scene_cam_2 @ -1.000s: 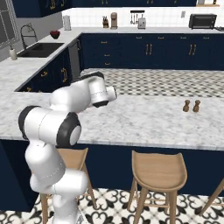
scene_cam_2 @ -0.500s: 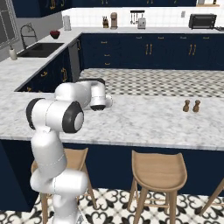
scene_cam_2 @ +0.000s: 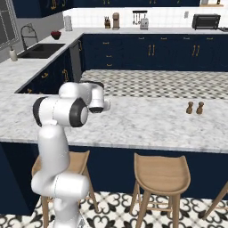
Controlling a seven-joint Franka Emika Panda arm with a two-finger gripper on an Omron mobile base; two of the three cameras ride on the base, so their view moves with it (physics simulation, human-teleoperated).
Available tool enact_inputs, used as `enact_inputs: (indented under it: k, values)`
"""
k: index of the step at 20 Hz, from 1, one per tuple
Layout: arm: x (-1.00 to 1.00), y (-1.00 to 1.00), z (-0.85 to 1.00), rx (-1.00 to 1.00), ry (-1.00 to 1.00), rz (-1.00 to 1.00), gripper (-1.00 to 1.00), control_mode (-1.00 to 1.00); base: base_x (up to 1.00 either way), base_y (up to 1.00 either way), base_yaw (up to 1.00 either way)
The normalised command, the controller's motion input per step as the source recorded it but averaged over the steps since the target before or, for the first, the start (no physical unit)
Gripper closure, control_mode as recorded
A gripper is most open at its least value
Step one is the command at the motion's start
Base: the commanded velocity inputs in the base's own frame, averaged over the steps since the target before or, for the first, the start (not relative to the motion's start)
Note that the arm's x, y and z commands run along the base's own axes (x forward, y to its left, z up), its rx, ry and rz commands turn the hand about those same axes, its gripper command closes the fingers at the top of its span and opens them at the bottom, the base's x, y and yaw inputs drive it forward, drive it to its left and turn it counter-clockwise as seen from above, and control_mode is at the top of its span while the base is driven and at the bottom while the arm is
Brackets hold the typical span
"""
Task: Take a straw from the drawer in front and place it inside the glass cup on the dining counter.
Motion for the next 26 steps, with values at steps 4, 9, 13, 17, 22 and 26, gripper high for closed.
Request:
enact_inputs:
  k: [4,9,13,17,22,26]
  values:
    - [0.52,0.28,-0.40,0.01,0.00,0.02,1.00,-1.00,0.00,0.00,0.00]
    - [0.75,0.05,-0.18,0.04,0.00,0.01,1.00,-1.00,0.00,0.00,0.00]
    - [0.56,0.00,-0.27,0.03,0.00,0.00,1.00,-1.00,0.00,0.00,0.00]
    - [-0.18,0.00,-0.22,0.00,0.00,0.00,1.00,-1.00,0.00,0.00,0.00]
    - [-0.71,-0.02,-0.01,0.05,0.00,0.01,1.00,-1.00,0.00,0.00,0.00]
    - [-0.69,-0.01,0.00,0.08,0.00,0.00,1.00,-1.00,0.00,0.00,0.00]
